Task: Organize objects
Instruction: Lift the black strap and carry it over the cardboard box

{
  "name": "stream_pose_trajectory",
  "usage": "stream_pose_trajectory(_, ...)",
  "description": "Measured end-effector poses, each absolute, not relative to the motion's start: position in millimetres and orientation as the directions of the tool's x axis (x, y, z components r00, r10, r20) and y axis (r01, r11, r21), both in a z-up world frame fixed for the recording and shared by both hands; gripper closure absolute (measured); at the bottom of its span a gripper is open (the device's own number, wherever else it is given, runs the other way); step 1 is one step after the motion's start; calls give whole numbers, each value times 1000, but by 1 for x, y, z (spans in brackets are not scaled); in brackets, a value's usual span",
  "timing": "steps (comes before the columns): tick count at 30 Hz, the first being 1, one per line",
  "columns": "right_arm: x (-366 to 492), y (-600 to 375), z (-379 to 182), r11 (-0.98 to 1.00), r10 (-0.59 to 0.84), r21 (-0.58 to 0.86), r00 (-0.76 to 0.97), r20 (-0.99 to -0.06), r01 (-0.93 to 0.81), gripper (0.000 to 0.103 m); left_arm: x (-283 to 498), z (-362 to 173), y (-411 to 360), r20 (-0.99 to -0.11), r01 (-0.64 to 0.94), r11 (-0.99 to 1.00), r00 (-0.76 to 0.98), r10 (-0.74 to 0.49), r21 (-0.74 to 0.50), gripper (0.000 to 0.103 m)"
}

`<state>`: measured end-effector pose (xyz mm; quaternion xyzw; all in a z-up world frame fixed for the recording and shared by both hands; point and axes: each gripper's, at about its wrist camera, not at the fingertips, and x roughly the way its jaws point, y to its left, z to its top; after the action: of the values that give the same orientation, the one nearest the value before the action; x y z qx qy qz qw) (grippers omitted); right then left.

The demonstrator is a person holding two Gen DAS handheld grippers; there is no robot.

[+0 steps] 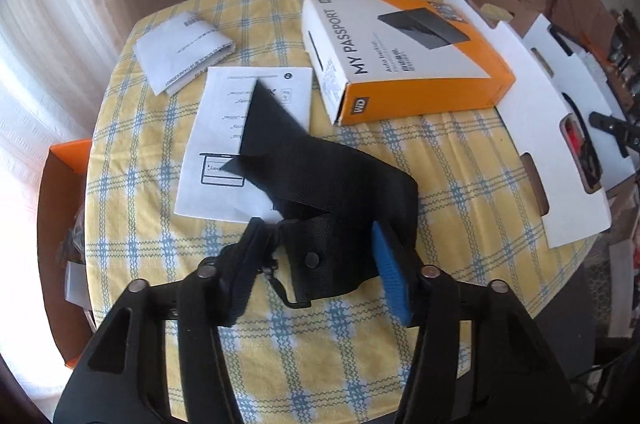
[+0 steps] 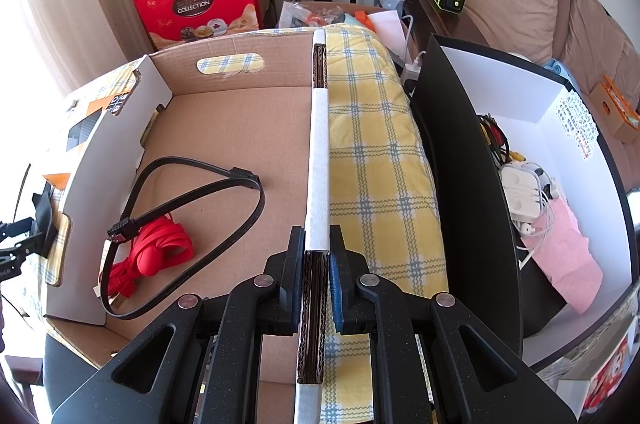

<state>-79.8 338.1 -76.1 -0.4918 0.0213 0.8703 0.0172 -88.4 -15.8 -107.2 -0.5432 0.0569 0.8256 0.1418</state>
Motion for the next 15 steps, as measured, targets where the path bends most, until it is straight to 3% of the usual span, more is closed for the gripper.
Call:
stream_pose_trajectory(2,-80,338,-76,-999,9,20,-515,-857,-51,93,-88,-106,-14,-913,-298,-952,-364,185,-74,76)
stream_pose_trajectory(4,-80,339,-76,-999,10,18,-515,-857,-50,93,-87,-104,-15,-909,-298,-951,-368,194,-83,83)
stream_pose_trajectory(8,-79,341,-77,-998,4,25,-515,-857,-50,93,-85,-97,-19,-902,-291,-950,-371,219,-111,89)
stream_pose_trajectory(15,-77,341,-78,-998,1,29,-518,-855,-50,93,-79,-58,-23,-851,-299,-934,-423,313,-195,90)
